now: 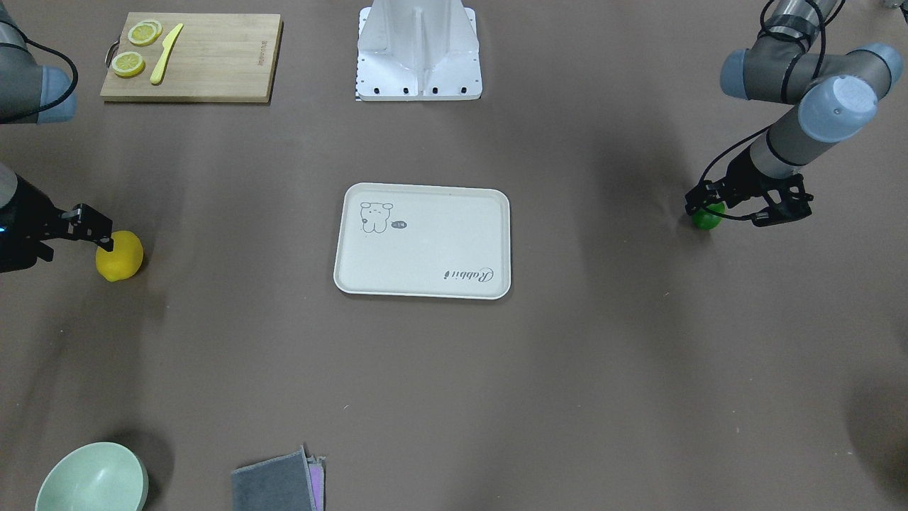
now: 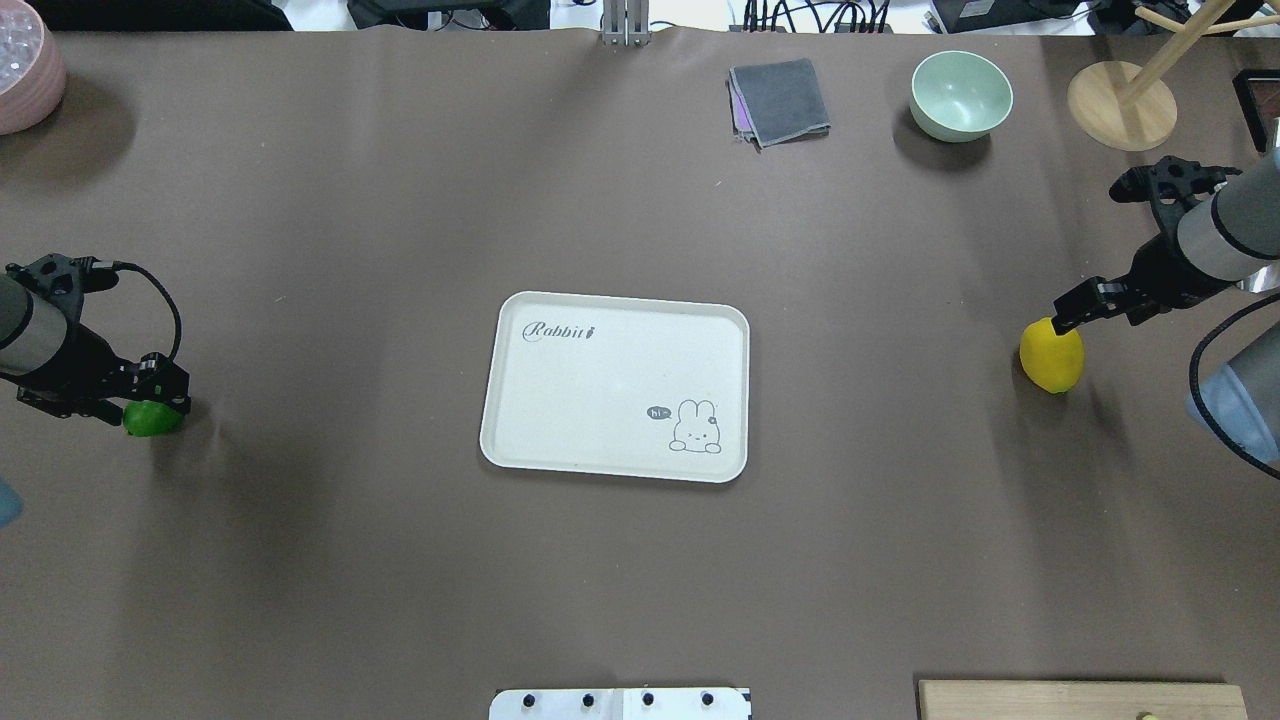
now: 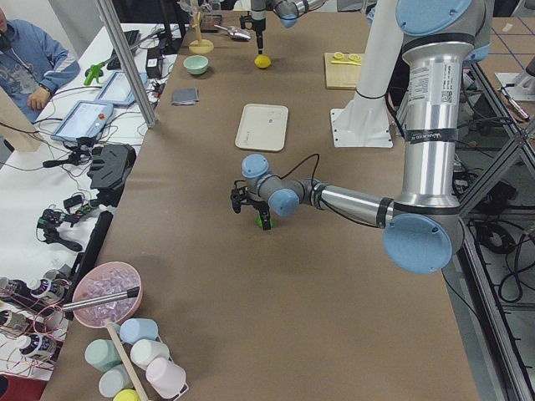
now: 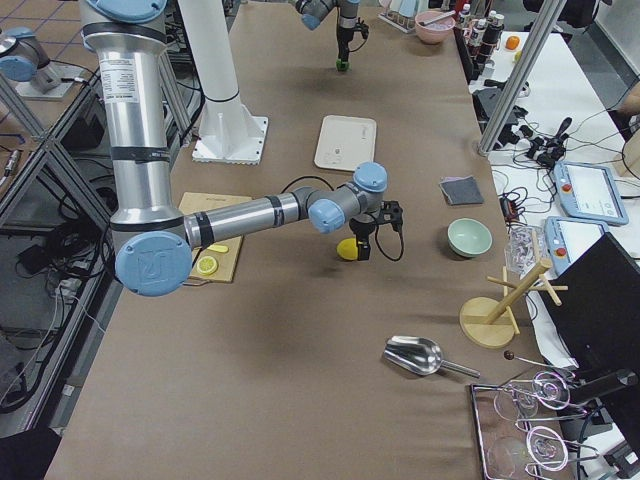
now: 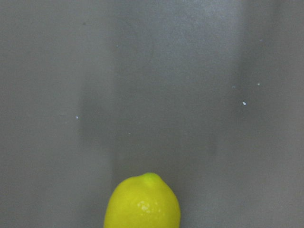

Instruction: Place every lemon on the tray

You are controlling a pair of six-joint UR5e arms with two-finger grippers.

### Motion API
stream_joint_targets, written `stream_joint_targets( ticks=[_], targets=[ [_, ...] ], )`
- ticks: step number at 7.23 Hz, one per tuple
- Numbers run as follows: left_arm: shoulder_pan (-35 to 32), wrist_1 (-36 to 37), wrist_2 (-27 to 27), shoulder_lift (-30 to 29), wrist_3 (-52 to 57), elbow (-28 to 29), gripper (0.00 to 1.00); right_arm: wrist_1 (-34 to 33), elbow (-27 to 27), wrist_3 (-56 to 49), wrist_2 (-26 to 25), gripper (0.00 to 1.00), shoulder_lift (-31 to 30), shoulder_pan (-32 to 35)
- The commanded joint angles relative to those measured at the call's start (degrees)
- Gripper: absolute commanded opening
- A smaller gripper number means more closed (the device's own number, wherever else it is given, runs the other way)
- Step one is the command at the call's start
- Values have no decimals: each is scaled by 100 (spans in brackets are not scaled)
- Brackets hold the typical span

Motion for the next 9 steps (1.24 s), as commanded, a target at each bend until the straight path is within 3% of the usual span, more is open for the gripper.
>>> stream_joint_targets(
  ticks=[1, 4, 6, 8, 9],
  targets=[
    [4, -20, 6, 7, 42, 23, 4, 26, -73, 87, 11, 100, 177, -72],
    [-5, 41, -99, -20, 86, -30, 0, 26, -449, 70, -16, 100, 204, -256],
    [-75, 329, -580, -90, 86, -152, 0, 35, -477, 96, -7, 100, 301, -274],
    [-67, 1241, -592, -369, 191, -704, 0, 26, -503, 87, -15, 100, 362, -283],
    [-58, 2177, -574, -954, 192, -924, 0, 26, -590, 17, 28, 100, 354, -292]
  ],
)
